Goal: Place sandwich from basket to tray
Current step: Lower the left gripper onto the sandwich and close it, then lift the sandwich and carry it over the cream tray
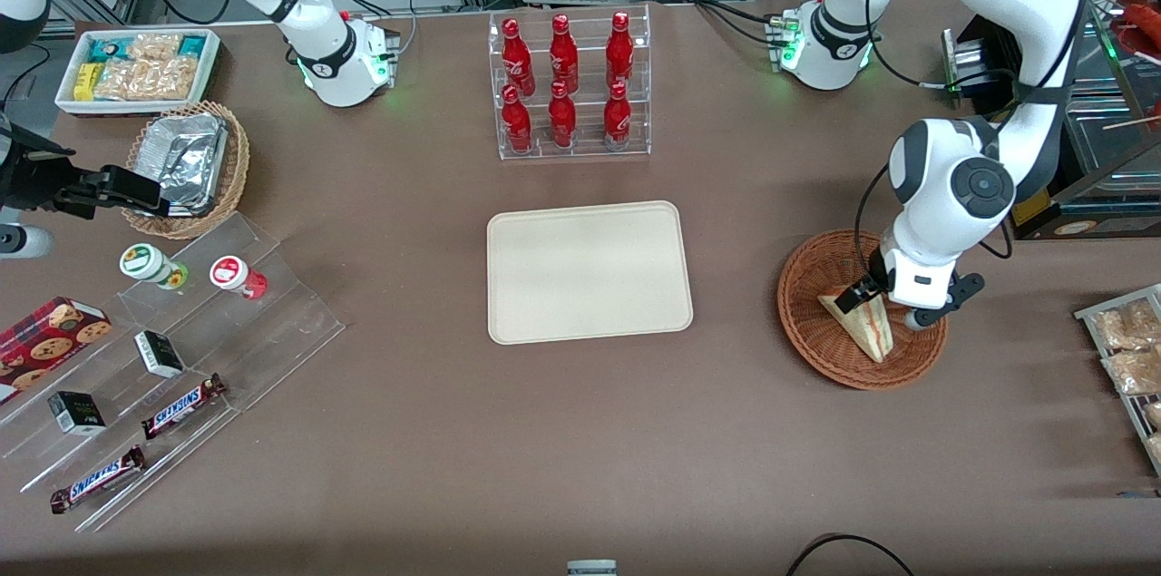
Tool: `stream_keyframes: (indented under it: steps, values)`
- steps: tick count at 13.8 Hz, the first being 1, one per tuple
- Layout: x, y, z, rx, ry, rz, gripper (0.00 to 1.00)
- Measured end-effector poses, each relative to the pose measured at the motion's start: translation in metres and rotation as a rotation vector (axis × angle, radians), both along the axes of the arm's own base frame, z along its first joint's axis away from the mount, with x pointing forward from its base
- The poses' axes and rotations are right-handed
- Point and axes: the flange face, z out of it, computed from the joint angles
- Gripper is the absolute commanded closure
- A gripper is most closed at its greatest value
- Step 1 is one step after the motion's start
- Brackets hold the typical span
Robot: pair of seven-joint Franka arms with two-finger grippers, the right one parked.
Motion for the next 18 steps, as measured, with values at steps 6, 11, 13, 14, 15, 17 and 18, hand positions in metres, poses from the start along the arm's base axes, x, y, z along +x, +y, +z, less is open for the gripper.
stream_keyframes:
  steps: [6, 11, 13, 14, 15, 17, 18]
  values:
    - [0.001, 0.003, -0.019, 0.001, 0.006, 0.01, 1.0]
    - [0.01, 0.002, -0.011, -0.001, -0.014, 0.01, 1.0]
    - [0.019, -0.001, 0.002, 0.0, -0.006, 0.008, 1.0]
    - [0.023, -0.003, 0.014, 0.002, 0.009, 0.005, 1.0]
    - [0.029, -0.009, 0.03, 0.004, 0.028, -0.002, 1.0]
    - [0.039, -0.033, 0.076, 0.01, 0.059, -0.045, 1.0]
    - [0.042, -0.05, 0.102, 0.018, 0.067, -0.078, 1.0]
